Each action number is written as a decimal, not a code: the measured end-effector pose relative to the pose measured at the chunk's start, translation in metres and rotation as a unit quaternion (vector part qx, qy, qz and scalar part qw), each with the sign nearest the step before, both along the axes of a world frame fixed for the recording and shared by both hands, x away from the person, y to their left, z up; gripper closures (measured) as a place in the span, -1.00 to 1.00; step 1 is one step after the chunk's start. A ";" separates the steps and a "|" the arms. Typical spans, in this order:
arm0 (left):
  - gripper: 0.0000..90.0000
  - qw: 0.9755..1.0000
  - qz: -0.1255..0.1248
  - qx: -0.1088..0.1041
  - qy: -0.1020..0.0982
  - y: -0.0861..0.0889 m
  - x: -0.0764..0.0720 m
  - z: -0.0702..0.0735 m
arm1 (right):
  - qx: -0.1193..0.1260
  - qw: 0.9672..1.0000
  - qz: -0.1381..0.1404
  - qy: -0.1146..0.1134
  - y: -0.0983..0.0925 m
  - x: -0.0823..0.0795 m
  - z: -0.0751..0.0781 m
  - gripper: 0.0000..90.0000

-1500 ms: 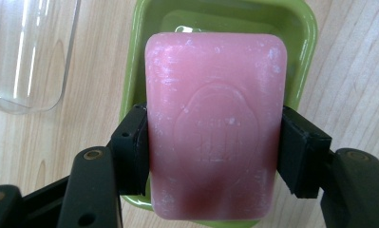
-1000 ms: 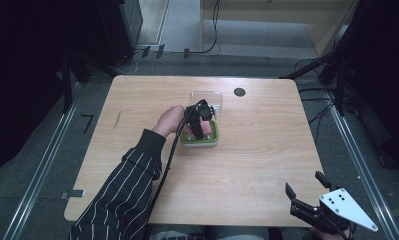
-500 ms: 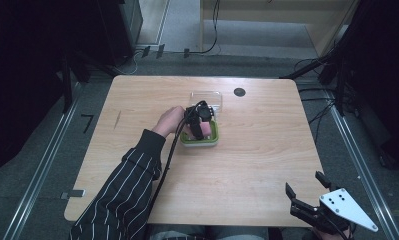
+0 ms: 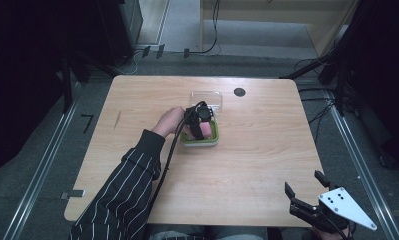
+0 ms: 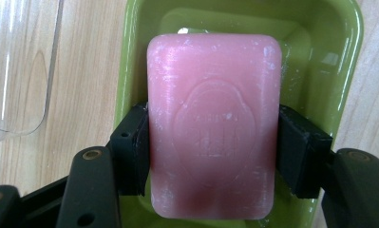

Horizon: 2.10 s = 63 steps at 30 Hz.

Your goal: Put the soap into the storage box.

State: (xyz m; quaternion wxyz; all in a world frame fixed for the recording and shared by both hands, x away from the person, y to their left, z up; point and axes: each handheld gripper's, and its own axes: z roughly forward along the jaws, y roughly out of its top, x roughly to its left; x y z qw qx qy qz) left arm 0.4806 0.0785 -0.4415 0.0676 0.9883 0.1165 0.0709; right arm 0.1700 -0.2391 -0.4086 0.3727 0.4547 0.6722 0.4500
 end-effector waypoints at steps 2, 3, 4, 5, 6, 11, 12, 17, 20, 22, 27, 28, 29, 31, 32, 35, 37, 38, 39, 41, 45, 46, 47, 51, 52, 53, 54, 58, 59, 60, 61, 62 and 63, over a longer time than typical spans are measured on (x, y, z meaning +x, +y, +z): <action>-0.16 1.000 0.002 -0.002 0.001 0.000 0.000 0.000 | -0.001 1.000 0.000 -0.001 0.000 0.000 0.000 -0.71; -0.16 1.000 0.002 -0.003 0.001 0.001 0.000 0.000 | -0.001 1.000 0.001 -0.002 0.000 0.000 0.000 -0.71; -0.16 1.000 0.003 -0.003 0.004 0.001 0.000 0.000 | -0.001 1.000 0.001 -0.001 0.000 0.000 0.000 -0.71; -0.17 1.000 0.003 -0.003 0.004 0.001 0.000 0.001 | 0.000 1.000 0.001 -0.001 0.000 0.000 0.000 -0.71; -0.17 1.000 0.004 -0.004 0.004 0.002 0.000 0.001 | 0.000 1.000 0.000 -0.002 0.000 -0.001 0.000 -0.71; -0.18 1.000 0.007 -0.007 0.005 0.003 0.001 0.001 | 0.001 1.000 0.002 -0.003 -0.001 0.000 0.000 -0.71; -0.18 1.000 0.007 -0.007 0.005 0.003 0.001 0.001 | 0.002 1.000 0.001 -0.003 -0.001 0.000 0.000 -0.71; -0.27 1.000 0.011 -0.023 -0.005 0.007 -0.001 0.010 | 0.001 1.000 0.006 -0.001 0.001 0.002 0.000 -0.71; -0.29 0.999 0.018 -0.035 -0.005 0.008 -0.001 0.016 | -0.001 1.000 0.007 -0.001 0.002 0.002 0.000 -0.71; -0.33 0.999 0.025 -0.037 0.000 0.008 -0.002 0.019 | -0.002 1.000 0.006 -0.002 0.001 0.001 0.000 -0.71; -0.46 0.999 0.041 -0.032 0.006 0.006 -0.004 0.024 | -0.002 1.000 0.005 -0.001 0.001 0.000 0.001 -0.71; -0.54 0.998 0.047 -0.029 0.005 0.006 -0.004 0.025 | -0.002 1.000 0.004 -0.002 0.001 0.000 0.001 -0.71; -0.58 0.998 0.050 -0.025 0.005 0.006 -0.005 0.026 | -0.002 1.000 0.004 -0.003 0.001 0.000 0.001 -0.71; -0.59 0.998 0.060 -0.026 0.008 0.007 -0.005 0.028 | -0.002 1.000 0.004 0.000 0.000 -0.001 0.000 -0.71; -0.64 0.998 0.066 -0.021 0.009 0.007 -0.006 0.028 | -0.002 1.000 0.004 0.000 0.000 -0.001 0.001 -0.71; -0.70 0.997 0.079 -0.015 0.011 0.008 -0.009 0.030 | 0.000 1.000 0.004 -0.001 0.000 -0.002 0.001 -0.71; -0.72 0.996 0.084 -0.015 0.011 0.010 -0.011 0.031 | 0.000 1.000 0.004 -0.001 0.000 -0.002 0.001 -0.71; -0.74 0.996 0.087 -0.012 0.013 0.011 -0.013 0.033 | 0.000 1.000 0.005 -0.002 0.000 -0.002 0.001 -0.71; -0.75 0.996 0.090 -0.011 0.013 0.012 -0.014 0.034 | 0.000 1.000 0.005 -0.002 0.000 -0.002 0.001 -0.71; -0.77 0.995 0.097 -0.011 0.016 0.015 -0.018 0.036 | 0.000 1.000 0.006 -0.001 0.000 -0.002 0.001 -0.71; -0.79 0.993 0.113 -0.006 0.015 0.022 -0.026 0.037 | 0.000 1.000 0.007 0.000 0.001 -0.002 0.001 -0.71; -0.79 0.993 0.117 -0.002 0.016 0.024 -0.027 0.038 | -0.001 1.000 0.007 -0.001 0.000 -0.002 0.001 -0.71; -0.79 0.993 0.120 0.002 0.016 0.025 -0.028 0.038 | -0.002 1.000 0.007 -0.001 0.000 -0.002 0.001 -0.71; -0.80 0.991 0.131 0.007 0.023 0.030 -0.034 0.038 | -0.002 1.000 0.008 -0.001 0.000 -0.002 0.001 -0.71; -0.80 0.991 0.131 0.006 0.023 0.031 -0.036 0.038 | -0.002 1.000 0.008 -0.001 0.001 -0.002 0.001 -0.71; -0.80 0.990 0.136 0.005 0.023 0.031 -0.037 0.039 | -0.003 1.000 0.008 -0.001 0.001 -0.002 0.001 -0.71; -0.81 0.990 0.138 0.007 0.023 0.033 -0.039 0.040 | -0.002 1.000 0.008 -0.002 0.001 -0.002 0.001 -0.71; -0.81 0.989 0.144 0.005 0.024 0.036 -0.047 0.040 | -0.002 1.000 0.009 -0.002 0.001 -0.001 0.001 -0.71; -0.81 0.989 0.146 0.009 0.026 0.037 -0.048 0.040 | -0.001 1.000 0.009 -0.002 0.001 -0.001 0.001 -0.71; -0.82 0.989 0.146 0.015 0.026 0.039 -0.050 0.041 | -0.001 1.000 0.009 -0.003 0.001 -0.001 0.001 -0.71; -0.82 0.988 0.152 0.014 0.026 0.040 -0.053 0.040 | -0.001 1.000 0.009 -0.002 0.001 -0.001 0.001 -0.71; -0.82 0.987 0.158 0.012 0.028 0.041 -0.056 0.039 | -0.001 1.000 0.010 -0.002 0.001 -0.001 0.001 -0.71; -0.82 0.987 0.155 0.017 0.030 0.043 -0.058 0.040 | -0.001 1.000 0.010 -0.002 0.001 -0.001 0.001 -0.71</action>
